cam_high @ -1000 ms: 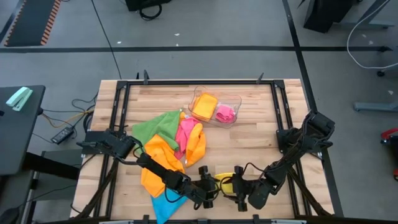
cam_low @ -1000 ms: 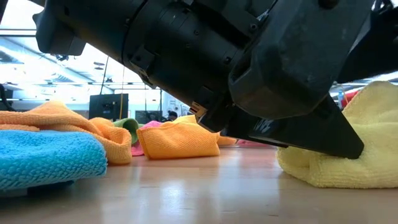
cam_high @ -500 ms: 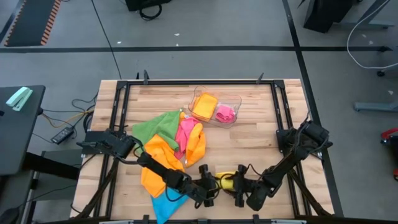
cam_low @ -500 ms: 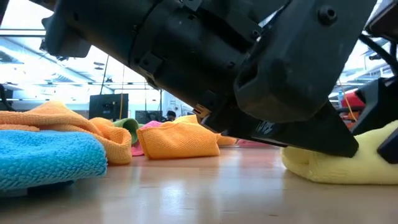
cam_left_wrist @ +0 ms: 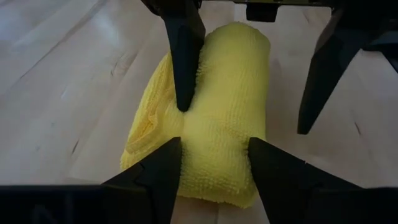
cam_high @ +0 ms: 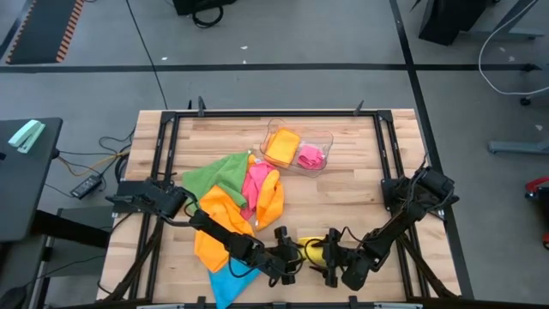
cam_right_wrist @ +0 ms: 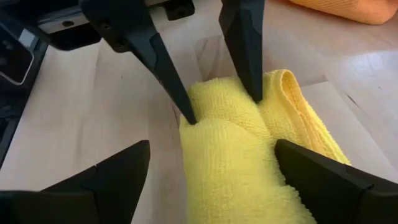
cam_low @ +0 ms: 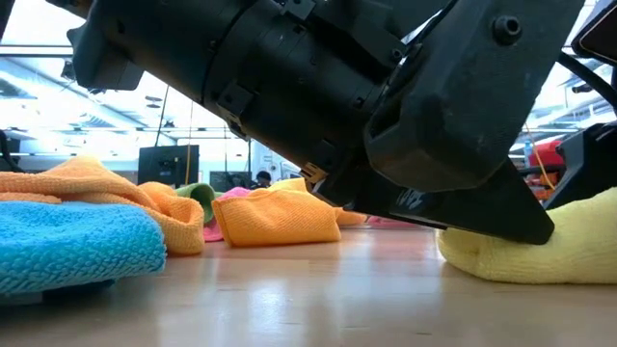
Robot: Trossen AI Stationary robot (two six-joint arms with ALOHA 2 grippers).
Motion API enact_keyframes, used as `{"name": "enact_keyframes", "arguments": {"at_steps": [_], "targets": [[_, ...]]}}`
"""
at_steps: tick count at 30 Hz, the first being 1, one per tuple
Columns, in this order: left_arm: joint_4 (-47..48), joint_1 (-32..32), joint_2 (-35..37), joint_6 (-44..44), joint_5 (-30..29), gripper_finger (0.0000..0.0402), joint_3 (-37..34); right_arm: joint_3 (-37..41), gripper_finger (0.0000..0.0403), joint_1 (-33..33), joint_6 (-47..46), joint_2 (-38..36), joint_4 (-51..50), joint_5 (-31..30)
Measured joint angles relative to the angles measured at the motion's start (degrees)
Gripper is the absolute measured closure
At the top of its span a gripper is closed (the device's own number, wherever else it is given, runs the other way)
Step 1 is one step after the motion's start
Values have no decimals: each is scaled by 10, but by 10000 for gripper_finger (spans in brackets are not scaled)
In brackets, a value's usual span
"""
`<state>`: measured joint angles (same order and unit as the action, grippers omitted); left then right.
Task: Fold microfiber towels
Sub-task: Fold the yellow microfiber cloth
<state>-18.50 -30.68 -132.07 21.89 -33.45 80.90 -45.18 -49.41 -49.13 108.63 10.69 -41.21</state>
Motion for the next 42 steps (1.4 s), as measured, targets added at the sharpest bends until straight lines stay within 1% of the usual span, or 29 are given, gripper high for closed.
{"name": "enact_keyframes", "arguments": {"at_steps": [4, 7, 9, 12, 15, 19, 24, 26, 29, 33, 37, 42], "targets": [[0, 0, 0, 0, 2, 209, 0, 3, 44, 0, 39, -41, -11, 6], [0, -1, 0, 0, 2, 207, 0, 2, 49, 0, 77, -77, -10, -7], [0, -1, 0, 0, 2, 205, 0, 2, 52, -5, 95, -88, -21, -33], [0, -1, 0, 0, 2, 205, 0, 2, 56, -11, 106, -87, -38, -88], [1, -1, 0, 0, 2, 208, 0, 1, 59, -7, 93, -68, -54, -108], [1, -1, 0, 0, 2, 207, 0, 1, 60, 2, 69, -22, -53, -109], [4, -1, 0, 0, 2, 206, 0, -2, 61, -5, -10, 41, -42, -119], [4, -1, 0, 0, 2, 209, 0, -2, 61, -11, -26, 47, -43, -127], [4, -1, 0, 0, 2, 208, 0, -1, 61, -20, -24, 31, -59, -133], [4, -1, 0, 0, 2, 205, 0, 2, 61, -27, 3, -20, -95, -136], [5, -1, 0, 0, 2, 209, 0, 2, 61, -20, 36, -65, -102, -145], [6, -2, 0, 0, 2, 211, 0, 1, 61, -11, 49, -84, -119, -151]]}}
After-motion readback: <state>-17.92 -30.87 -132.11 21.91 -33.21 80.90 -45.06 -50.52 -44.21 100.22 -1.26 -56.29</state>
